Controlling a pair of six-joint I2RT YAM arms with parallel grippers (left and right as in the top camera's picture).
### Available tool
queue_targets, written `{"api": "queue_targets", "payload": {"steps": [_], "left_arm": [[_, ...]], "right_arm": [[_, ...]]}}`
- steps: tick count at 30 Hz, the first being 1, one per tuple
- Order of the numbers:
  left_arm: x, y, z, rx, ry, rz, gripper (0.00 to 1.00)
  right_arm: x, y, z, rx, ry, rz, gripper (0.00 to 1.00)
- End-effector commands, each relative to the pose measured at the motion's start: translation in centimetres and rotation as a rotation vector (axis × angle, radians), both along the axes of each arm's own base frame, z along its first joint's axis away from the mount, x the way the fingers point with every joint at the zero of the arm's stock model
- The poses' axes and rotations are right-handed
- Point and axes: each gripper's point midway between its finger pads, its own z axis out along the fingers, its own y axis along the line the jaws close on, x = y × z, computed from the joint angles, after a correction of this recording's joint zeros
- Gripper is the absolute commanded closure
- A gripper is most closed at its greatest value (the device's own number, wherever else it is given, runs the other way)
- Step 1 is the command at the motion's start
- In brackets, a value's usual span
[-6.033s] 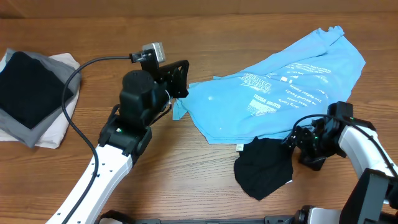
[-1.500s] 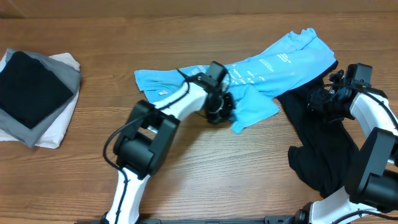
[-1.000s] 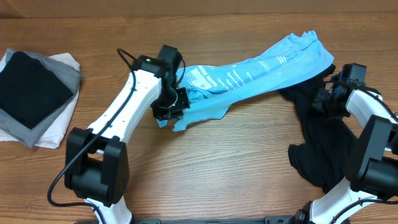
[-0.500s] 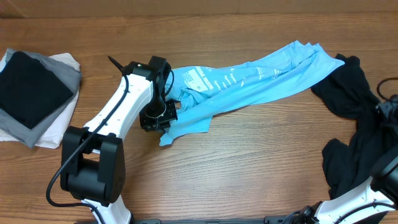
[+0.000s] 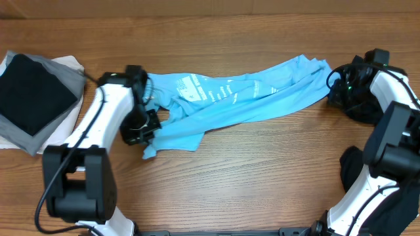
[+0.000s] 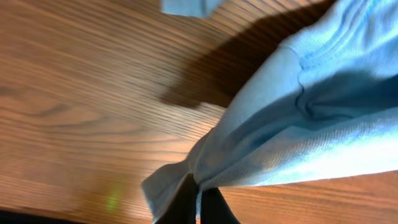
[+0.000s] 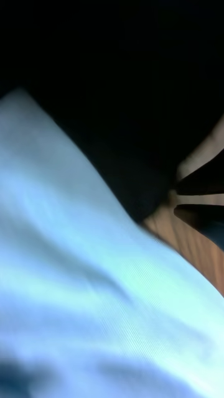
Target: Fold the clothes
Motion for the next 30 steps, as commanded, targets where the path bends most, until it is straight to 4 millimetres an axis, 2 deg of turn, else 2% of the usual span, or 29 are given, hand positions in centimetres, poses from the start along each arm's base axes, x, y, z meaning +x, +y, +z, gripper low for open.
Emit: {"api": "queue_targets", "payload": {"steps": [1, 5, 7, 8, 10, 11, 12, 13, 15, 17, 18, 20, 21, 23, 25, 30], "left_arm": [[0.2, 2.4, 0.7, 0.021, -0.045, 0.029, 0.96], [0.3, 3.6, 0.7, 0.022, -0.047, 0.069, 0.96], [0.3, 4.1, 0.7, 0.022, -0.047, 0.088, 0.96], [0.2, 4.4, 0.7, 0.022, -0.045, 0.101, 0.96], [0.2, 4.7, 0.7, 0.022, -0.043, 0.109, 0.96], [0.1, 4.7, 0.7, 0.022, -0.041, 0.110, 0.96], [0.1, 4.7, 0.7, 0.022, -0.041, 0.110, 0.96], [0.2, 4.6, 0.7, 0.021, -0.043, 0.106, 0.96], [0.3, 4.4, 0.7, 0.014, -0.048, 0.106, 0.96], [0.4, 4.4, 0.7, 0.013, -0.051, 0.106, 0.96], [0.4, 4.3, 0.7, 0.009, -0.050, 0.106, 0.96], [0.4, 4.1, 0.8, -0.009, -0.053, 0.098, 0.96], [0.4, 3.8, 0.8, -0.024, -0.055, 0.088, 0.96], [0.5, 3.8, 0.8, -0.028, -0.058, 0.088, 0.96], [0.6, 3.7, 0.8, -0.034, -0.063, 0.086, 0.96], [0.8, 3.7, 0.8, -0.035, -0.072, 0.077, 0.96]], "right_arm": [[-0.6, -2.9, -1.7, -0.114, 0.042, -0.015, 0.92], [-0.6, -8.7, -1.5, -0.307, 0.039, -0.203, 0.91], [-0.6, -10.9, -1.2, -0.340, 0.018, -0.274, 0.85], [-0.7, -13.0, -0.8, -0.348, -0.004, -0.343, 0.81], [-1.4, -15.2, -0.4, -0.336, -0.017, -0.460, 0.64], [-1.5, -16.0, -0.1, -0.269, -0.044, -0.508, 0.64], [-1.3, -16.0, 0.1, -0.232, -0.062, -0.510, 0.63], [-0.2, -15.1, 0.8, -0.084, -0.131, -0.487, 0.56], [0.6, -12.9, 1.4, 0.074, -0.174, -0.458, 0.43], [0.6, -11.0, 1.5, 0.151, -0.158, -0.436, 0.39], [0.4, -9.5, 1.5, 0.187, -0.129, -0.417, 0.36], [-0.1, -7.5, 1.2, 0.211, -0.076, -0.392, 0.33], [-0.4, -5.5, 1.1, 0.223, -0.033, -0.341, 0.32], [-0.8, -2.7, 0.9, 0.230, 0.017, -0.257, 0.30], [-1.3, -0.8, 0.6, 0.213, 0.068, -0.204, 0.29], [-2.4, 1.6, -0.3, 0.100, 0.169, -0.128, 0.28]]}}
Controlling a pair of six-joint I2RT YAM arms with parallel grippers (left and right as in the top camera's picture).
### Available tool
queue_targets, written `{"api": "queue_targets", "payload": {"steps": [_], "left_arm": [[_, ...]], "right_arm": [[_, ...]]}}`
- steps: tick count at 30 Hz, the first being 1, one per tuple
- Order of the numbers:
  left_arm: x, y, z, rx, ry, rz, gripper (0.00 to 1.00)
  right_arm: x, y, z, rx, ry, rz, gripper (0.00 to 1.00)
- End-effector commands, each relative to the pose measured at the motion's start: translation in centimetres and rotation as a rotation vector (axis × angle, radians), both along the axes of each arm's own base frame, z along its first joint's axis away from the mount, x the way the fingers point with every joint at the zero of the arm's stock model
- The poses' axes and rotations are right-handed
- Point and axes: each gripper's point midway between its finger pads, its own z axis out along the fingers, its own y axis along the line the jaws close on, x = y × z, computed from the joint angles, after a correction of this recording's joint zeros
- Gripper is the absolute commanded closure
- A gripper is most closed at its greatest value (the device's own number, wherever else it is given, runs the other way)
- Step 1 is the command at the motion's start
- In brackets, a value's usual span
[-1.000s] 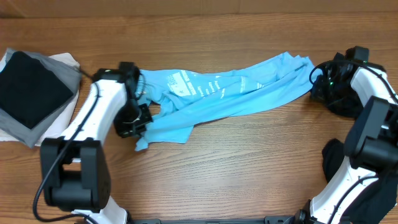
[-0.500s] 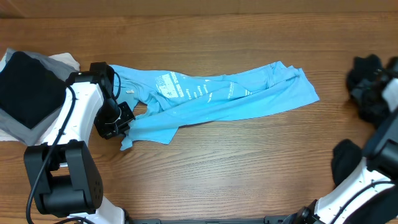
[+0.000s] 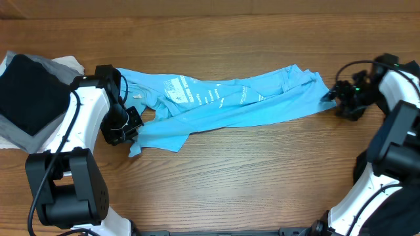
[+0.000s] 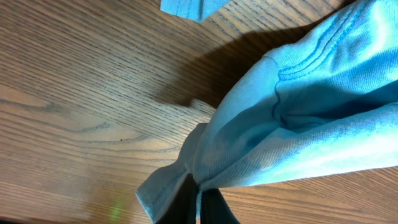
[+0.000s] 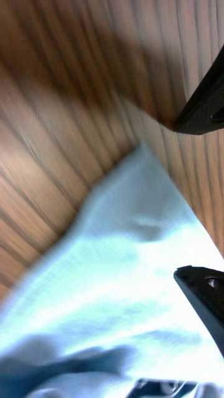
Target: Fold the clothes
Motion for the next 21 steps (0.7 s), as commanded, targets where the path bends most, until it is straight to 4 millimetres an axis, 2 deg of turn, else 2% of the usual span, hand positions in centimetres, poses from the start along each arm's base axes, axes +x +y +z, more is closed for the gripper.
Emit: {"api": "queue_targets", "payload": {"steps": [1, 5, 10, 13, 14, 16, 21], "left_arm": [[0.1, -0.1, 0.6, -0.013, -0.030, -0.024, 0.96], [0.1, -0.2, 0.6, -0.019, -0.034, -0.042, 0.96], [0.2, -0.2, 0.6, -0.022, -0.039, -0.044, 0.96], [0.2, -0.2, 0.6, -0.022, -0.038, -0.044, 0.96], [0.2, -0.2, 0.6, -0.022, -0.039, -0.044, 0.96], [0.2, -0.2, 0.6, -0.022, -0.040, -0.044, 0.96], [0.2, -0.2, 0.6, -0.022, -0.039, -0.044, 0.96]], "right_arm": [[-0.5, 0.6, -1.4, -0.085, 0.052, 0.064, 0.28], [-0.3, 0.6, -2.0, -0.134, 0.079, 0.003, 0.28], [0.8, 0.4, -3.3, -0.147, 0.017, -0.038, 0.33], [0.6, 0.7, -4.0, -0.147, 0.015, -0.034, 0.47], [0.4, 0.8, -4.3, -0.147, 0.019, -0.033, 0.60], [0.2, 0.8, -4.5, -0.146, 0.021, -0.032, 0.76], [0.2, 0.8, -4.5, -0.147, 0.022, -0.033, 0.96]]}}
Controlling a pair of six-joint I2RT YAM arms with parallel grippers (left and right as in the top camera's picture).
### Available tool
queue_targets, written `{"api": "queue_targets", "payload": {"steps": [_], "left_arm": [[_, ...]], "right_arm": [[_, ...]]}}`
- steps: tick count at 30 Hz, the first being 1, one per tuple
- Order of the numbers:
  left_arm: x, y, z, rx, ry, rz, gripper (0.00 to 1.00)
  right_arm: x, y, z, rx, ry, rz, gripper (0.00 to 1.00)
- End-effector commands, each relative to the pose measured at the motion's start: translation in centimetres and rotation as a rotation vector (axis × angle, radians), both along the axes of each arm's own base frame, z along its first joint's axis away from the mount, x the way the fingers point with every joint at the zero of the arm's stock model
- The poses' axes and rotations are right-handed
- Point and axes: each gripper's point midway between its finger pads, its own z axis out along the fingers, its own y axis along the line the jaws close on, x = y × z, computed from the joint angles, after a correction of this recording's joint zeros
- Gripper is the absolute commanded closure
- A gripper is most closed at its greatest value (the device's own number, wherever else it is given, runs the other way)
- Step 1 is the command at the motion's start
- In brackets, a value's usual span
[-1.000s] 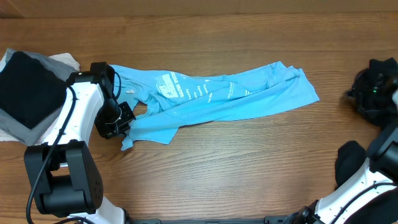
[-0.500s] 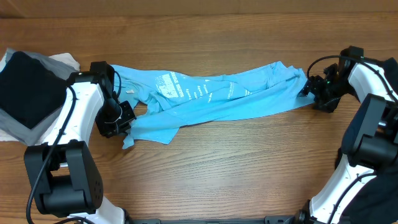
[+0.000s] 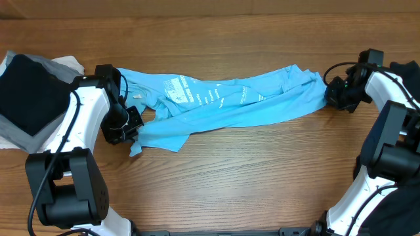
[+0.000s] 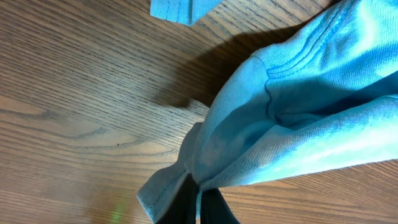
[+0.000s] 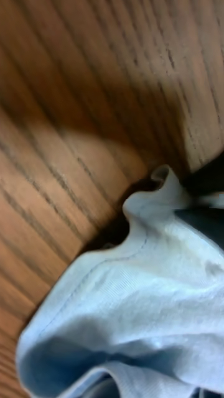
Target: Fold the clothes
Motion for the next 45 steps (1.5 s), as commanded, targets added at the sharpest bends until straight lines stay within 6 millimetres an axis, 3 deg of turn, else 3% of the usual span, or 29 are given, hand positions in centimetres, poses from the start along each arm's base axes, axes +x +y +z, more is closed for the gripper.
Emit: {"api": "queue_targets", "payload": {"steps": [1, 7, 9, 12, 17, 18, 23, 28, 33, 35, 39, 41, 45], "left_arm": [[0.0, 0.0, 0.6, -0.009, -0.025, -0.017, 0.96], [0.3, -0.7, 0.9, -0.048, -0.045, -0.041, 0.96], [0.8, -1.5, 1.6, -0.100, -0.080, -0.079, 0.96], [2.0, -2.3, 4.0, -0.144, -0.170, -0.116, 0.96], [4.4, -3.8, 12.2, -0.207, -0.458, -0.227, 0.96], [5.0, -3.9, 16.2, -0.197, -0.583, -0.249, 0.96], [4.9, -3.9, 26.6, -0.134, -0.886, -0.288, 0.96], [2.7, -4.1, 33.9, -0.104, -1.087, -0.277, 0.96], [0.1, -2.8, 38.1, -0.022, -1.212, -0.218, 0.96], [-0.8, -1.4, 39.5, 0.039, -1.254, -0.156, 0.96], [-1.8, 0.5, 41.2, 0.092, -1.314, -0.066, 0.96], [-1.5, 0.8, 41.2, 0.086, -1.314, -0.039, 0.96], [1.2, 0.5, 38.8, 0.021, -1.224, -0.058, 0.96]], "right_arm": [[-2.3, 0.9, -3.3, 0.012, 0.102, 0.012, 0.96], [-2.6, 1.0, -1.8, 0.021, 0.131, 0.012, 0.96], [-2.3, 0.9, -0.2, 0.018, 0.120, 0.016, 0.96], [-1.7, 0.7, 4.2, 0.000, 0.065, 0.020, 0.96], [-1.5, 0.3, 14.6, -0.059, -0.108, 0.029, 0.96], [-1.8, 0.0, 18.6, -0.084, -0.179, 0.021, 0.96], [-4.4, -0.2, 29.7, -0.163, -0.393, -0.003, 0.96], [-8.0, 0.4, 38.3, -0.232, -0.575, -0.024, 0.96], [-11.4, 1.6, 44.9, -0.300, -0.755, -0.029, 0.96], [-12.6, 1.4, 47.0, -0.347, -0.811, -0.051, 0.96], [-13.4, 1.0, 48.7, -0.395, -0.850, -0.080, 0.96], [-12.5, 0.7, 47.8, -0.386, -0.822, -0.079, 0.96], [-9.2, -0.2, 44.7, -0.340, -0.727, -0.064, 0.96]]}}
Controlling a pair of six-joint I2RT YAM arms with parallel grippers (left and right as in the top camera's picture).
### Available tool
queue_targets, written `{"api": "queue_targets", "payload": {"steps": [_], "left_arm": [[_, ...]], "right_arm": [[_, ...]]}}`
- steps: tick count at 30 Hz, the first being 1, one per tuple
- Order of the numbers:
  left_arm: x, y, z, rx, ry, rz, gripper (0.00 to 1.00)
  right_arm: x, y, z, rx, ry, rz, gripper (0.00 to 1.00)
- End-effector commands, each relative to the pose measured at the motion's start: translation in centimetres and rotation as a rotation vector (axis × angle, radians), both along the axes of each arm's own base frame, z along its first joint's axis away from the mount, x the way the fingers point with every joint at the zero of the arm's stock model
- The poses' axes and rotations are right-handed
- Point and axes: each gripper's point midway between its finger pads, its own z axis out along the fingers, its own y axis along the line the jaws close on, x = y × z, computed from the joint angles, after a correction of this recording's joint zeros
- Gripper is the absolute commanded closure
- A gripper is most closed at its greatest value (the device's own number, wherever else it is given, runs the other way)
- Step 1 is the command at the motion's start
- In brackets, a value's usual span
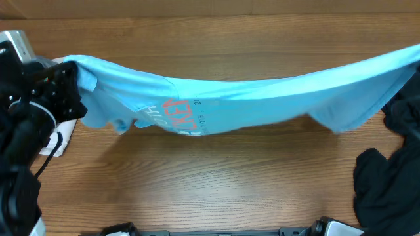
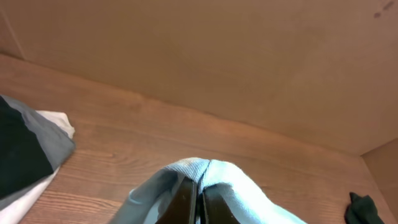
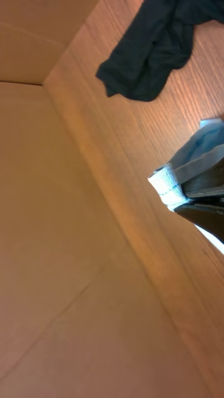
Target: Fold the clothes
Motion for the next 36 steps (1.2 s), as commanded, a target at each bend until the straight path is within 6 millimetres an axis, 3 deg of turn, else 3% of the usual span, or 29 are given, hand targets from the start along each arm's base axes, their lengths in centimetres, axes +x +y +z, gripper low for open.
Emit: {"api": "queue_targets", "payload": {"steps": [1, 5, 7, 10, 13, 15, 18, 21, 24, 26, 28, 31, 33, 34, 36], "left_arm": [[3.5, 0.3, -2.5, -0.048, 0.098, -0.022, 0.96], [8.5, -0.6, -7.3, -0.059, 0.239, -0.119, 0.96], [11.6, -1.9, -10.1, -0.021, 0.282, -0.219, 0.96], [15.7, -2.7, -14.0, -0.013, 0.341, -0.254, 0.96], [20.3, -2.5, -17.0, 0.003, 0.335, -0.253, 0.96], [23.0, -2.1, -16.2, 0.022, 0.270, -0.244, 0.96], [25.8, -0.8, -10.0, 0.096, 0.073, -0.189, 0.96], [25.9, 1.1, -0.5, 0.181, -0.183, -0.077, 0.96], [22.8, 2.0, 10.0, 0.205, -0.458, -0.008, 0.96], [20.1, 2.7, 14.6, 0.201, -0.572, 0.022, 0.96], [17.3, 3.1, 16.6, 0.202, -0.602, 0.022, 0.96], [16.7, 1.2, 12.1, 0.148, -0.413, -0.098, 0.96], [16.9, 0.0, 7.8, 0.112, -0.251, -0.159, 0.96], [16.9, -0.6, 4.5, 0.093, -0.128, -0.187, 0.96], [17.1, -1.6, -0.2, 0.080, 0.041, -0.227, 0.96]], "right_arm": [[4.1, -1.7, -3.9, 0.038, 0.119, -0.009, 0.96], [9.0, -2.1, -9.3, 0.079, 0.262, 0.029, 0.96], [12.2, -2.1, -12.9, 0.101, 0.331, 0.052, 0.96], [16.5, -1.6, -16.5, 0.123, 0.352, 0.101, 0.96], [21.1, -0.8, -17.9, 0.134, 0.277, 0.165, 0.96], [23.7, -0.2, -15.7, 0.114, 0.142, 0.202, 0.96], [25.2, -0.3, -9.0, 0.068, -0.073, 0.199, 0.96], [24.2, -0.9, -0.6, 0.036, -0.281, 0.160, 0.96], [21.2, -1.8, 6.4, -0.017, -0.440, 0.106, 0.96], [18.9, -2.3, 9.2, -0.039, -0.490, 0.083, 0.96], [17.4, -3.3, 9.3, -0.047, -0.465, 0.029, 0.96], [17.2, -3.8, 4.5, -0.014, -0.284, 0.005, 0.96], [17.3, -4.3, 0.5, -0.007, -0.140, -0.009, 0.96], [17.3, -4.4, -2.1, -0.001, -0.047, -0.018, 0.96], [16.8, -5.0, -6.0, 0.012, 0.093, -0.058, 0.96]]}}
